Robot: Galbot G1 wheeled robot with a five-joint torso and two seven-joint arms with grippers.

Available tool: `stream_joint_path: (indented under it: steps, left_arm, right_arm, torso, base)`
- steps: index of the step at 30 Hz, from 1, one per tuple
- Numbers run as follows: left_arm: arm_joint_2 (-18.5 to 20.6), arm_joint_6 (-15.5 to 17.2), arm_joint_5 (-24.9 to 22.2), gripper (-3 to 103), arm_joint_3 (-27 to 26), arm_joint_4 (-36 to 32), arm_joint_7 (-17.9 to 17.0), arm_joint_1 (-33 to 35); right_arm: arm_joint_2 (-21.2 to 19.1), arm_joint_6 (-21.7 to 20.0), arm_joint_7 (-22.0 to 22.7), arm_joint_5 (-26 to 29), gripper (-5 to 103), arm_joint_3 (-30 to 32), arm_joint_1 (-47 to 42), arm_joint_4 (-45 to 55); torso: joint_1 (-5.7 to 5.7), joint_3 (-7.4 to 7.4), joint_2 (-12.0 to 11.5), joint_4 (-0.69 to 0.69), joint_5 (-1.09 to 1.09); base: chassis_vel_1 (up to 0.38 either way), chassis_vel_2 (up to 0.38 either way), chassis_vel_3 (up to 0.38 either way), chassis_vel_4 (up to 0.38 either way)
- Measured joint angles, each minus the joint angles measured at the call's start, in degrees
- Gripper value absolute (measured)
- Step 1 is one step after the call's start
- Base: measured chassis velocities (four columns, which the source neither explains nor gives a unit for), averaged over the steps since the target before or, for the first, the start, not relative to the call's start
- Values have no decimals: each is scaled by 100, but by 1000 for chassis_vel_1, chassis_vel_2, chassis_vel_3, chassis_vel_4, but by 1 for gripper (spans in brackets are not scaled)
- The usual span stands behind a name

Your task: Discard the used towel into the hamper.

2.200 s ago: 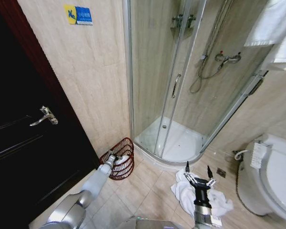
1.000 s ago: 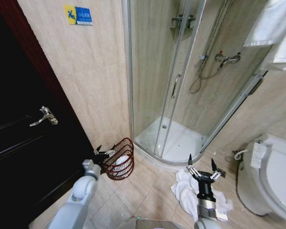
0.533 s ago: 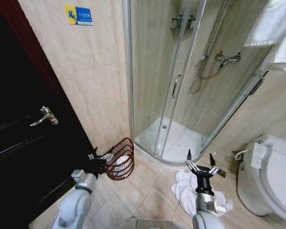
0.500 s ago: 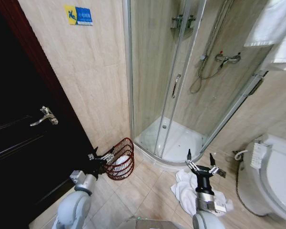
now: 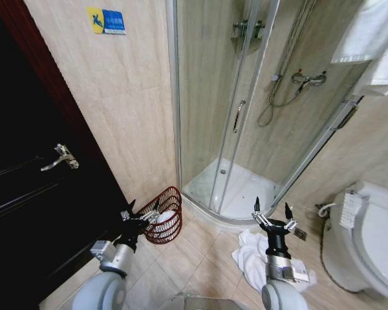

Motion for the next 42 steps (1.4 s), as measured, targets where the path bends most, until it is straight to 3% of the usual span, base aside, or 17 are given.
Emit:
stream_joint_path:
  steps: [8, 16, 42]
  left_arm:
    - [8, -66, 300, 100, 233, -120, 66, 175]
    - [17, -230, 576, 100, 122, -118, 232, 204]
    - [29, -332, 519, 100, 178, -214, 273, 169]
  right_arm:
    - [-15, -8, -13, 65, 100, 18, 78, -74]
    - [-13, -16, -20, 59, 100, 28, 88, -122]
    - [59, -15, -9, -76, 100, 64, -59, 55]
  torso:
    - [0, 0, 0, 0, 1]
    - [0, 0, 0, 0, 0]
    - [0, 0, 0, 0, -1]
  base:
    - [0, 0, 0, 0]
    - [0, 0, 0, 0]
    - [0, 0, 0, 0]
